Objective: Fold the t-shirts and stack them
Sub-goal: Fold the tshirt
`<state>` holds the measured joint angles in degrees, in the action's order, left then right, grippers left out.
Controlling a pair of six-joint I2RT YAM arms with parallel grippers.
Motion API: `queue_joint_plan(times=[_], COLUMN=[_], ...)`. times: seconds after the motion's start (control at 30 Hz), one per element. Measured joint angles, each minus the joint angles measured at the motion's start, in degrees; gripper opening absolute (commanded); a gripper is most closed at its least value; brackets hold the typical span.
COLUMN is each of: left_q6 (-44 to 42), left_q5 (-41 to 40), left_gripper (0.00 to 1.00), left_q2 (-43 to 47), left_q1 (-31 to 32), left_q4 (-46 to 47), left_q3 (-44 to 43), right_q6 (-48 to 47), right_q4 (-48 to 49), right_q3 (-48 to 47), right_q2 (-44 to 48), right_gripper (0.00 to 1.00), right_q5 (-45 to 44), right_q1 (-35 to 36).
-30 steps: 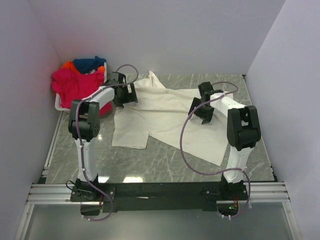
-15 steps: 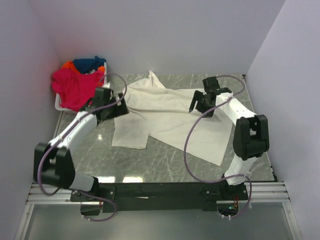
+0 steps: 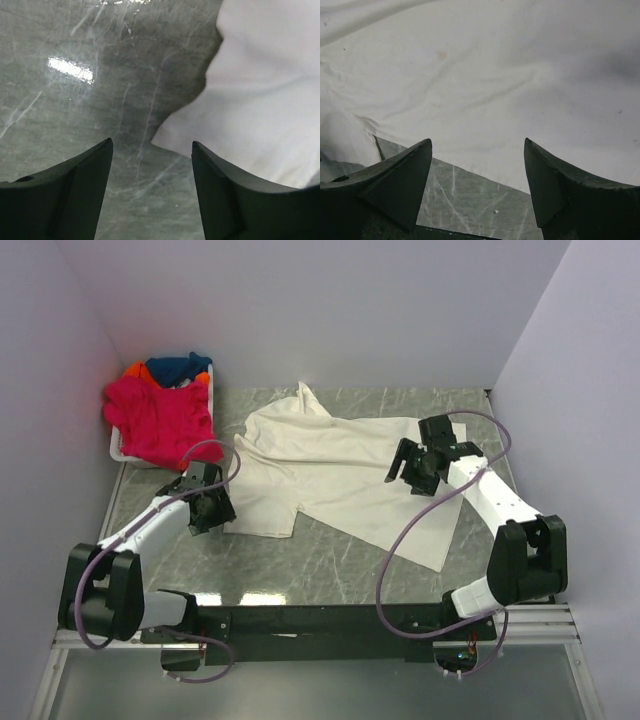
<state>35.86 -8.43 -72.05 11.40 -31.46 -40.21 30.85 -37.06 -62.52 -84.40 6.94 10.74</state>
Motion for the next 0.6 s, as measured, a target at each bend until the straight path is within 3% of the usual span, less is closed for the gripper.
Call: queue_joint_plan(times=[0.47, 0.6], left_q6=[0.24, 0.20], left_q5=[0.61, 0.72], left_gripper=[0.53, 0.52], left_q2=[-5.14, -6.16], left_q1=[-0.02, 0.17], left_q4=[3.30, 3.39], left_q3=[0.85, 0.85], right_q6=[2.36, 3.41], right_q4=[0.39, 0.42], right_q3=[6.03, 9.35], right_q2=[5.95, 6.45], right_gripper=[0.80, 0.80], right_q5=[-0.90, -1.86], right_q1=[0.00, -0.26])
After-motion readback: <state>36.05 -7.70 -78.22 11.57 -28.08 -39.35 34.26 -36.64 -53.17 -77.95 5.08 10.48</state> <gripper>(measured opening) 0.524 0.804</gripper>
